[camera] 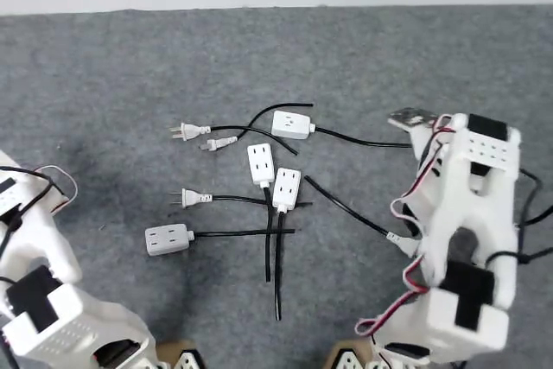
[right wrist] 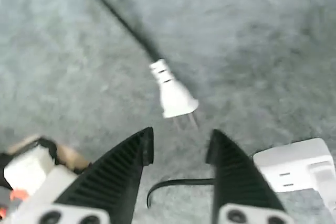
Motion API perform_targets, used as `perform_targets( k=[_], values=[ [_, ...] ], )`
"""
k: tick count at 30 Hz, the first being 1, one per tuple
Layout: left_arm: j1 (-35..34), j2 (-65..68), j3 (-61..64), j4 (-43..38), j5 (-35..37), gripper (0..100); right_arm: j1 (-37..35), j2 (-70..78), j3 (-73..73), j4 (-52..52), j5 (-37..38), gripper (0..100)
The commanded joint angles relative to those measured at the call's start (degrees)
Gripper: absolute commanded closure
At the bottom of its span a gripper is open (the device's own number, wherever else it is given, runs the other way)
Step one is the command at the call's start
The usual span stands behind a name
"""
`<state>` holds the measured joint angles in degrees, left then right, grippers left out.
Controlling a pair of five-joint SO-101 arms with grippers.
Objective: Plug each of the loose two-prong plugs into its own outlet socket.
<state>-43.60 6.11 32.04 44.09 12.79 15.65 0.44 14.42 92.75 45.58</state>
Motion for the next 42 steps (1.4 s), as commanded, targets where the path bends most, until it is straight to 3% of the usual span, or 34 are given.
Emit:
perform_targets(
  k=[1, 5, 12, 20, 25, 28, 32, 42],
  values=[
    [0.1, -0.3, -1.9, 0.5, -0.7, 98, -1.9, -6.5, 3.8, 1.9, 5.4, 98.3],
    [0.1, -0.3, -1.9, 0.5, -0.7, 98, -4.1, -8.7, 14.0, 0.0, 12.7, 99.1],
    [0.1, -0.3, -1.9, 0.4, -0.7, 98, -3.6, -9.2, 24.4, -17.8, 18.7, 98.8],
    [0.8, -0.3, -1.9, 0.4, -0.8, 98, -7.0, -16.3, 24.8, -18.0, 18.8, 98.0],
    [1.0, -0.4, -1.9, 0.4, -0.8, 98, -6.9, -22.3, 27.6, -19.3, 19.0, 85.5],
    [1.1, -0.4, -1.9, 0.5, -0.8, 98, -7.0, -24.5, 32.1, -24.9, 19.3, 83.4],
    [1.1, -0.4, -1.9, 0.6, -0.8, 98, -6.6, -24.9, 37.3, -30.3, 26.2, 84.6],
    [1.1, -0.4, -1.9, 0.6, -0.8, 98, -2.8, -24.9, 43.1, -39.3, 34.2, 84.6]
  ],
)
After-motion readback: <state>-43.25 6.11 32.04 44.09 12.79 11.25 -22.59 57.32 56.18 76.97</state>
